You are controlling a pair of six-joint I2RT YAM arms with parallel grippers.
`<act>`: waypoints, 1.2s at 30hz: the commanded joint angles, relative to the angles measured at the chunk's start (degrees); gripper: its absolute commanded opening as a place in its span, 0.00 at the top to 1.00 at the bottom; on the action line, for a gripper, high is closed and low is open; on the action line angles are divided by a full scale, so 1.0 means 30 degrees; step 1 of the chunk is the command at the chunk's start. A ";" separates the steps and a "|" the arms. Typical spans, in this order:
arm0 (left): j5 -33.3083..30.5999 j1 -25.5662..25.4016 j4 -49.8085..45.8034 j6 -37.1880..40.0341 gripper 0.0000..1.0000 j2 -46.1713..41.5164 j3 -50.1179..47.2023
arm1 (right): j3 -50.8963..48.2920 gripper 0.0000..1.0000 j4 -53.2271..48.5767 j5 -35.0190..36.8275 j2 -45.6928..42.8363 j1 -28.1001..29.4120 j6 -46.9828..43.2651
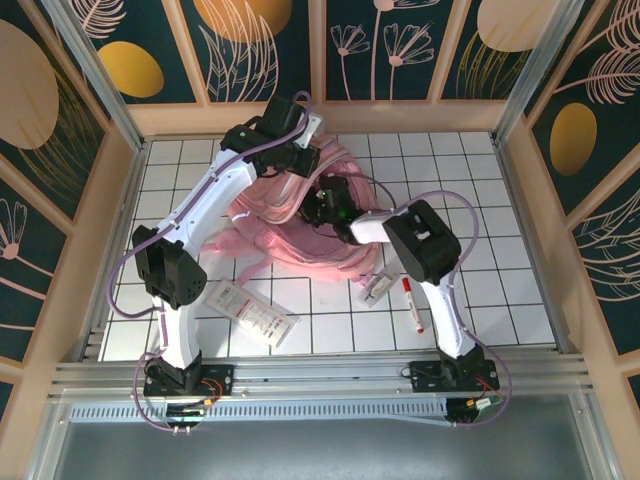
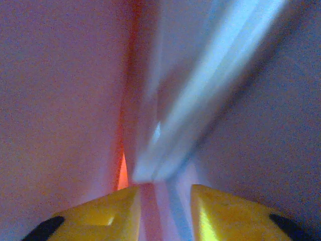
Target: Pack books, pencil case, and school supplies into a backpack
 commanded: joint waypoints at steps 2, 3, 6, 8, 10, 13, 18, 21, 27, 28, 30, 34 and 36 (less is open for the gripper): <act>-0.0974 0.0800 0.2109 0.0740 1.00 -0.1010 0.0040 | -0.3089 0.58 -0.3114 -0.1981 -0.5741 0.0338 -0.4157; -0.1163 0.0961 0.2109 0.0920 1.00 -0.1039 -0.0057 | -0.3761 0.56 -0.4330 -0.2199 -0.6816 0.0464 -0.5572; -0.1646 0.1393 0.2308 0.1208 1.00 -0.1027 -0.0457 | -0.4943 0.48 -0.8749 -0.1778 -0.9594 0.1192 -0.9992; -0.1702 0.1588 0.2451 0.1280 1.00 -0.0902 -0.0615 | -0.5633 0.44 -1.1322 -0.0655 -1.1107 0.2307 -1.3091; -0.1762 0.1715 0.2490 0.1326 1.00 -0.0706 -0.0623 | -0.6314 0.41 -1.3107 0.0524 -1.2165 0.3846 -1.5283; -0.1957 0.1769 0.2504 0.1398 1.00 -0.0401 -0.0553 | -0.6700 0.36 -1.5372 0.1717 -1.2652 0.6533 -1.6522; -0.1970 0.1838 0.2526 0.1459 1.00 -0.0115 -0.0592 | -0.5920 0.28 -1.7441 0.2451 -1.0835 1.0280 -1.6144; -0.1945 0.1900 0.2570 0.1496 1.00 -0.0086 -0.0760 | -0.4944 0.20 -1.8236 0.5403 -0.9695 1.1345 -1.6133; -0.1753 0.2027 0.3126 0.1518 1.00 -0.0384 -0.1549 | -0.0612 0.01 -2.0295 1.0691 -0.5914 1.3109 -1.8746; -0.1721 0.2067 0.3152 0.1523 1.00 -0.0381 -0.1581 | -0.0100 0.01 -2.0391 1.1162 -0.5236 1.3257 -1.9135; -0.1579 0.2110 0.3323 0.1394 1.00 -0.0305 -0.1661 | 0.0946 0.01 -2.0571 1.1638 -0.4258 1.3244 -1.9918; -0.0835 0.2131 0.3049 0.0981 1.00 0.0082 -0.1578 | 0.1947 0.01 -2.1140 0.9986 -0.2901 1.2327 -2.0289; -0.0903 0.2119 0.2924 0.0732 1.00 0.0009 -0.1675 | 0.2093 0.01 -2.1322 0.8385 -0.2165 1.2088 -2.0401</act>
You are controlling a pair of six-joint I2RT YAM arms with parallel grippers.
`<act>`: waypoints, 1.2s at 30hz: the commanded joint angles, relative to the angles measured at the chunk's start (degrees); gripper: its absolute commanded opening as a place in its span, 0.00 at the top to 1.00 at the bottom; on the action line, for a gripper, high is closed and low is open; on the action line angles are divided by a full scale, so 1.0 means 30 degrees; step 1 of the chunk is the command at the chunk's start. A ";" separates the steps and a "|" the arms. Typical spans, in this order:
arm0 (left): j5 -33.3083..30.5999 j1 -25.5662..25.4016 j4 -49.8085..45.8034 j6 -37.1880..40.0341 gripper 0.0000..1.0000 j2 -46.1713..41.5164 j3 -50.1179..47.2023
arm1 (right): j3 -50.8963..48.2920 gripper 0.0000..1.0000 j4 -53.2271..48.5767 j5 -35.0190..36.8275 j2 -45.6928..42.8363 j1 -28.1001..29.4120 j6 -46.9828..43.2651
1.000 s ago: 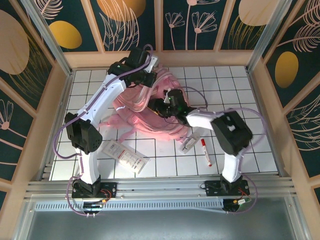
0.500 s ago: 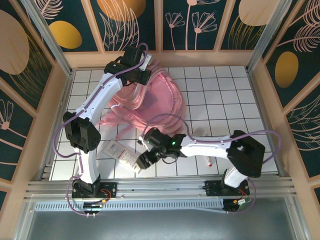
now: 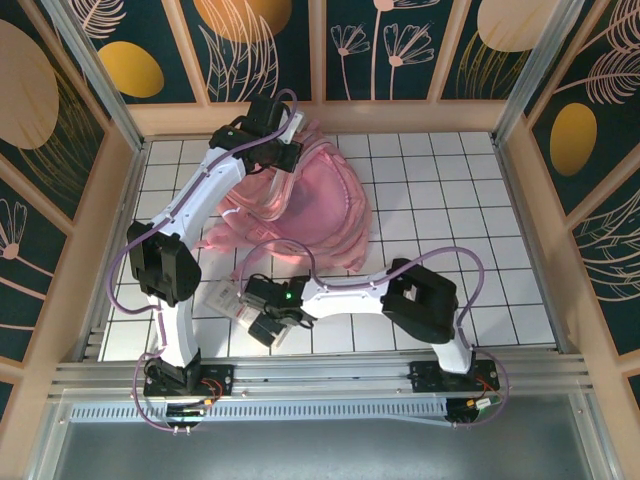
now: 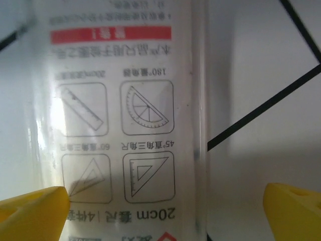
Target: Pack books, pencil case, and school supplies into a backpack
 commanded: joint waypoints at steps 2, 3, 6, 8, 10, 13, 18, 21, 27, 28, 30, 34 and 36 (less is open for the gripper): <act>-0.0463 0.0346 0.0792 -0.0313 1.00 -0.0089 -0.0096 | 0.0673 0.04 -0.1957 -0.0961 0.1802 -0.0736 -0.0273; -0.0655 0.0346 0.0692 -0.0172 1.00 -0.0209 -0.0212 | 0.0585 0.05 -0.2241 -0.0651 0.1990 -0.0876 0.0075; -0.1491 0.0354 0.0506 0.0313 1.00 -0.0751 -0.0920 | -0.0927 0.13 -0.2343 -0.1221 0.1525 -0.1972 0.1841; -0.1745 0.0346 0.0252 0.0371 1.00 -0.1242 -0.1471 | -0.2963 0.18 -0.1068 -0.3204 0.0000 -0.2656 0.2764; -0.1566 0.0346 0.0327 0.0320 1.00 -0.1896 -0.2312 | -0.4395 0.22 -0.0455 -0.5063 -0.1308 -0.3169 0.3296; -0.1451 0.0346 0.0751 0.0437 1.00 -0.2877 -0.3533 | -0.5353 0.23 -0.1352 -0.4986 -0.2726 -0.3489 0.4019; -0.3555 0.0376 0.0687 0.0988 1.00 -0.4368 -0.5634 | -0.6556 0.23 -0.2967 -0.3802 -0.4455 -0.3662 0.4940; -0.4556 0.0477 0.0883 0.1880 1.00 -0.5471 -0.6875 | -0.5728 0.18 -0.2042 -0.4048 -0.5554 -0.2567 0.2947; -0.4606 0.0775 0.2172 0.1740 1.00 -0.6347 -0.8435 | 0.0202 0.04 -0.0590 -0.1788 -0.1724 -0.0632 -0.0466; -0.4421 0.0785 0.2278 0.1546 1.00 -0.6347 -0.8530 | 0.1190 0.03 -0.0330 -0.1795 -0.0707 -0.0593 -0.0821; -0.4115 0.0786 0.2399 0.1158 1.00 -0.6369 -0.8695 | 0.2630 0.02 0.0090 -0.1773 0.0884 -0.0592 -0.1564; -0.3893 0.0786 0.2881 0.0719 1.00 -0.6877 -0.9655 | 0.4291 0.01 -0.0515 -0.1970 0.3205 -0.0683 -0.3578; -0.3788 0.0777 0.3059 0.0610 1.00 -0.7146 -1.0062 | 0.4219 0.01 -0.0860 -0.1411 0.3828 -0.0656 -0.3992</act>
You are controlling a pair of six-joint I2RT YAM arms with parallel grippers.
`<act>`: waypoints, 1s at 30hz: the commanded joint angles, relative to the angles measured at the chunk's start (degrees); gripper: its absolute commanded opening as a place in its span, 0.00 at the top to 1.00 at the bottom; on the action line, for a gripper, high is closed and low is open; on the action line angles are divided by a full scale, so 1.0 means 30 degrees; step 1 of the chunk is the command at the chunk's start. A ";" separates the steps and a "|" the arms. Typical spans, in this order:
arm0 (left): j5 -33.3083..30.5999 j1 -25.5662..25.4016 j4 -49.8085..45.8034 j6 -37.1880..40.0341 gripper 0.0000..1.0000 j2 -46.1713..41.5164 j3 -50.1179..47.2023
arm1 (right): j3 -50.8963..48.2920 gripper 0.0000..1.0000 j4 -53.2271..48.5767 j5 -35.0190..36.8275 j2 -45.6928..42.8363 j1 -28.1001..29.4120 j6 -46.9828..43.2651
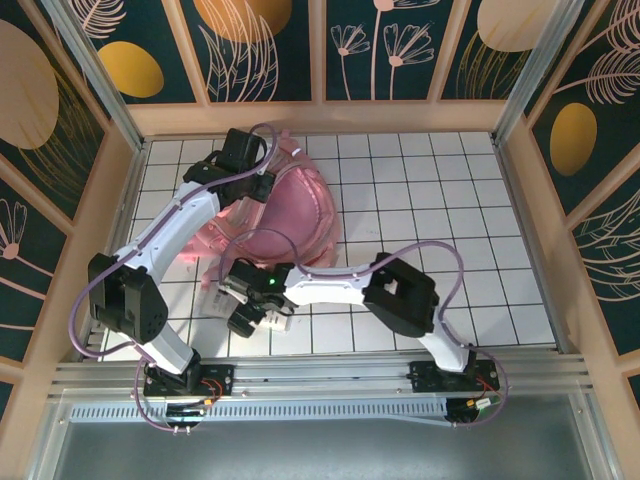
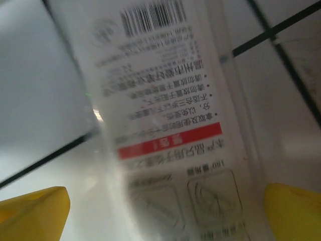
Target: Pack books, pencil case, and school supplies into a backpack
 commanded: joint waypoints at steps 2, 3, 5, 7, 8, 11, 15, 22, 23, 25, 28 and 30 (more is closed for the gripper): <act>-0.0489 0.0232 0.0572 -0.0680 1.00 -0.1144 -0.0903 | -0.0614 0.03 -0.1354 0.0760 0.0928 -0.0312 -0.1553; -0.0468 0.0229 0.0571 -0.0670 1.00 -0.1225 -0.1053 | -0.1032 0.05 -0.1532 0.0564 0.0812 -0.0540 -0.1297; -0.0503 0.0217 0.0614 -0.0695 1.00 -0.1475 -0.1431 | -0.2304 0.14 -0.1913 -0.1171 0.0197 -0.1139 -0.0302; -0.0578 0.0237 0.0643 -0.0682 1.00 -0.1636 -0.1660 | -0.3778 0.22 -0.2107 -0.1940 -0.0819 -0.1511 0.0625; -0.0595 0.0239 0.0641 -0.0650 1.00 -0.1692 -0.1714 | -0.4440 0.25 -0.2291 -0.1996 -0.1371 -0.1545 0.1156; -0.0730 0.0237 0.0460 -0.0437 1.00 -0.1699 -0.1660 | -0.5921 0.27 -0.2518 -0.1015 -0.2838 -0.1107 0.2522; -0.1133 0.0242 0.0112 -0.0128 1.00 -0.1641 -0.1467 | -0.6320 0.38 -0.2442 -0.1277 -0.3935 -0.0957 0.4423; -0.1237 0.0249 0.0086 0.0125 1.00 -0.1835 -0.1740 | -0.4478 0.50 -0.2913 -0.0792 -0.3668 -0.1098 0.5141; -0.1200 0.0256 0.0094 0.0078 1.00 -0.1923 -0.1798 | -0.4226 0.50 -0.2978 -0.1182 -0.3616 -0.1156 0.5125; -0.1127 0.0253 0.0144 -0.0051 1.00 -0.2175 -0.1988 | -0.3752 0.55 -0.3191 -0.1842 -0.3723 -0.1220 0.5190; -0.0937 0.0257 0.0283 -0.0197 1.00 -0.2597 -0.2435 | -0.3789 0.53 -0.3296 -0.1929 -0.4364 -0.1254 0.5379; -0.1001 0.0233 0.0462 -0.0265 1.00 -0.2879 -0.2769 | -0.4163 0.45 -0.3117 -0.1908 -0.4826 -0.1149 0.5151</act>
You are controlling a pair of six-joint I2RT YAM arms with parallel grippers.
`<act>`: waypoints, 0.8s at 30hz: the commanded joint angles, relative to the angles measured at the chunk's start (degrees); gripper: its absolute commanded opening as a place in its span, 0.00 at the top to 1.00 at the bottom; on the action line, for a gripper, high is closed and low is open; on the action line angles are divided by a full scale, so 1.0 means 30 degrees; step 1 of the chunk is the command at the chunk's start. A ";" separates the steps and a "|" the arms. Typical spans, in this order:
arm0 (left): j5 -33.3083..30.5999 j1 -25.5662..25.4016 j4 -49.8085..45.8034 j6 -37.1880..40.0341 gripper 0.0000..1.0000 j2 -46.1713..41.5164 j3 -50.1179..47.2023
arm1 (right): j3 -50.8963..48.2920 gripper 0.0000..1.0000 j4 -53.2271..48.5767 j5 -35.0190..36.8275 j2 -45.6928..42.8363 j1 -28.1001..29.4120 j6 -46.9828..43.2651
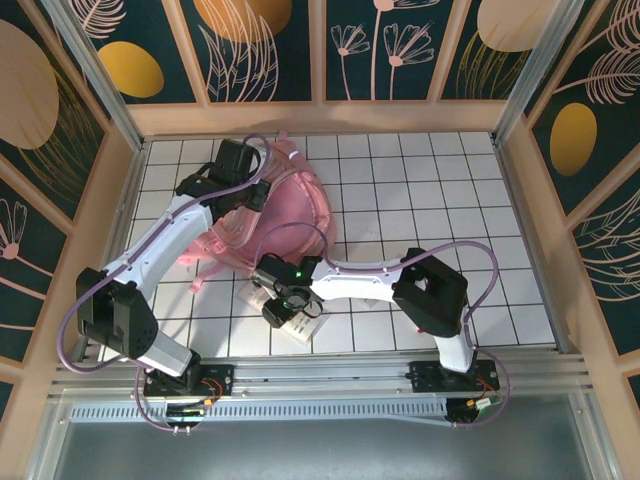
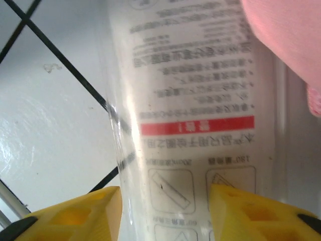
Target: Pack books, pencil case, and school supplies into a backpack
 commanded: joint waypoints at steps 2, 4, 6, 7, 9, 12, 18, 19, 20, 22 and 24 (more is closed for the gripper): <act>-0.0943 0.0240 -0.0176 -0.0310 1.00 -0.1218 -0.0876 | -0.0203 0.43 -0.0881 -0.0242 -0.0889 0.0112 0.0145; -0.0801 0.0242 -0.0197 -0.0433 1.00 -0.1458 -0.1171 | -0.0214 0.33 -0.1007 0.0570 -0.0732 0.0290 0.0221; -0.0825 0.0247 -0.0133 -0.0548 1.00 -0.1727 -0.1530 | -0.0112 0.29 -0.1170 0.1780 -0.0446 0.0612 0.0013; -0.0877 0.0228 -0.0037 -0.0571 1.00 -0.1936 -0.1792 | 0.0077 0.29 -0.1371 0.2285 -0.0202 0.0775 -0.0203; -0.1026 0.0250 0.0097 -0.0581 1.00 -0.2218 -0.2167 | 0.0594 0.27 -0.2220 0.3787 0.0444 0.1038 -0.0488; -0.1613 0.0254 0.0054 -0.0687 1.00 -0.2359 -0.2211 | 0.0668 0.19 -0.2600 0.4077 0.0678 0.1109 -0.1232; -0.1978 0.0399 0.0382 -0.0648 1.00 -0.1691 -0.1091 | -0.1103 0.08 -0.1225 0.0618 -0.0121 0.0288 -0.3191; -0.2064 0.0400 0.0323 -0.0660 1.00 -0.1487 -0.0880 | -0.1149 0.06 -0.1295 0.0652 -0.0006 0.0251 -0.3631; -0.2135 0.0417 0.0269 -0.0641 1.00 -0.1336 -0.0742 | -0.1164 0.05 -0.1420 0.0766 0.0147 0.0243 -0.3951; -0.2229 0.0430 0.0230 -0.0661 1.00 -0.1081 -0.0585 | -0.1106 0.04 -0.1948 0.1250 0.0737 0.0271 -0.4556; -0.2229 0.0459 0.0134 -0.0683 1.00 -0.1020 -0.0570 | -0.1212 0.01 -0.2396 0.1943 0.1340 0.0338 -0.4668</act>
